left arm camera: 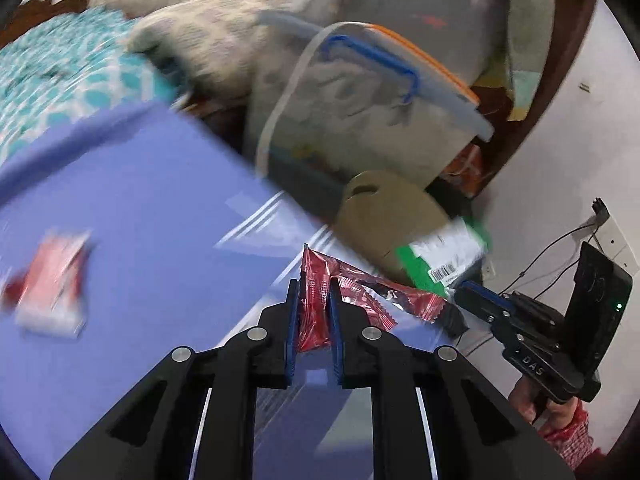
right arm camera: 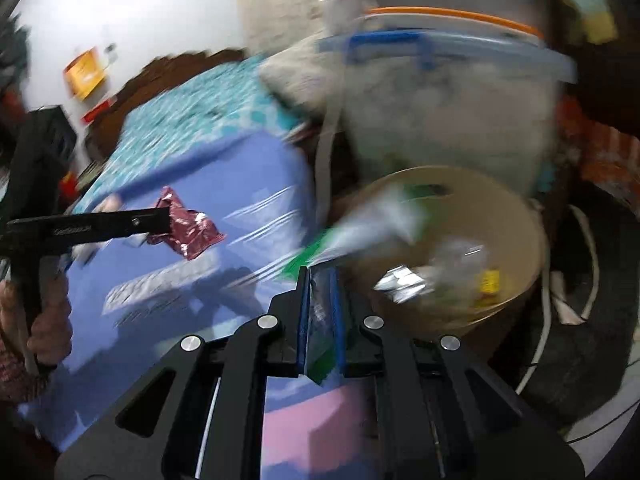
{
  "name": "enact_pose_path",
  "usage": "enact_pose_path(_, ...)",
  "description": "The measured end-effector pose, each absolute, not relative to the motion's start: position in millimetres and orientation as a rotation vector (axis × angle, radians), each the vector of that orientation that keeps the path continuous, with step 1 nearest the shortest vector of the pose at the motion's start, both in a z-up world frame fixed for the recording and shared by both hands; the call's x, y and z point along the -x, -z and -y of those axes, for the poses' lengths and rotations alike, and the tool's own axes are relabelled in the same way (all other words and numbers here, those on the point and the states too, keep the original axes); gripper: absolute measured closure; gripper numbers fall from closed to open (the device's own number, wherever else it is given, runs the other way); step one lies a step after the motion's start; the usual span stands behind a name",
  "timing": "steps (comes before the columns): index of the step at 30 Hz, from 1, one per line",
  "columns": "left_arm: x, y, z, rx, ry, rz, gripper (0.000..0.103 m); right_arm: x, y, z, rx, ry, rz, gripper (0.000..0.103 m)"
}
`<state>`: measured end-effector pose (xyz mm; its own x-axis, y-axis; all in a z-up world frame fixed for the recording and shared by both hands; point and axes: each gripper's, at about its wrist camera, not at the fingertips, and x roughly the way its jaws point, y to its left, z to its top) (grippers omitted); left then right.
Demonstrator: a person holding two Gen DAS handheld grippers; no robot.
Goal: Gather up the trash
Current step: 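Carry both wrappers to the tan bin and open both tools over it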
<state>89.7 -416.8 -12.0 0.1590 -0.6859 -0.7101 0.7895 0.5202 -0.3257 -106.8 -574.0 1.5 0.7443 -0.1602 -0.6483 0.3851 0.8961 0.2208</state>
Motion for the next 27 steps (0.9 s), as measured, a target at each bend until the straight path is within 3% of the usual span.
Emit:
enact_pose_path(6, -82.7, 13.7, 531.8, -0.254, 1.123, -0.922, 0.090, 93.8, 14.3, 655.2, -0.427, 0.437, -0.695, 0.090)
enact_pose_path(10, -78.5, 32.9, 576.3, -0.333, 1.109, -0.947, 0.084, 75.6, 28.1, 673.3, -0.480, 0.416, -0.727, 0.088)
enact_pose_path(12, -80.3, 44.2, 589.7, -0.366, 1.071, -0.976, 0.051, 67.0, 33.9, 677.4, -0.504, 0.409, -0.752, 0.083)
enact_pose_path(13, -83.1, 50.0, 594.8, -0.375, 1.032, -0.994, 0.025, 64.8, 35.8, 679.4, -0.516, 0.411, -0.757, 0.076)
enact_pose_path(14, -85.3, 52.4, 593.6, -0.364, 1.015, -0.991, 0.026, 64.9, 38.0, 681.7, -0.530, 0.408, -0.752, 0.050)
enact_pose_path(15, -87.3, 53.2, 594.0, -0.354, 1.009, -0.992, 0.027, 66.1, 38.9, 682.8, -0.536, 0.437, -0.745, 0.035)
enact_pose_path(16, -90.3, 52.4, 592.0, -0.337, 1.008, -1.005, 0.028, 69.3, 38.2, 685.0, -0.540, 0.458, -0.724, 0.029)
enact_pose_path(27, -65.3, 6.0, 478.5, -0.246, 1.081, -0.888, 0.027, 85.6, 25.3, 657.0, -0.548, 0.442, -0.699, 0.027)
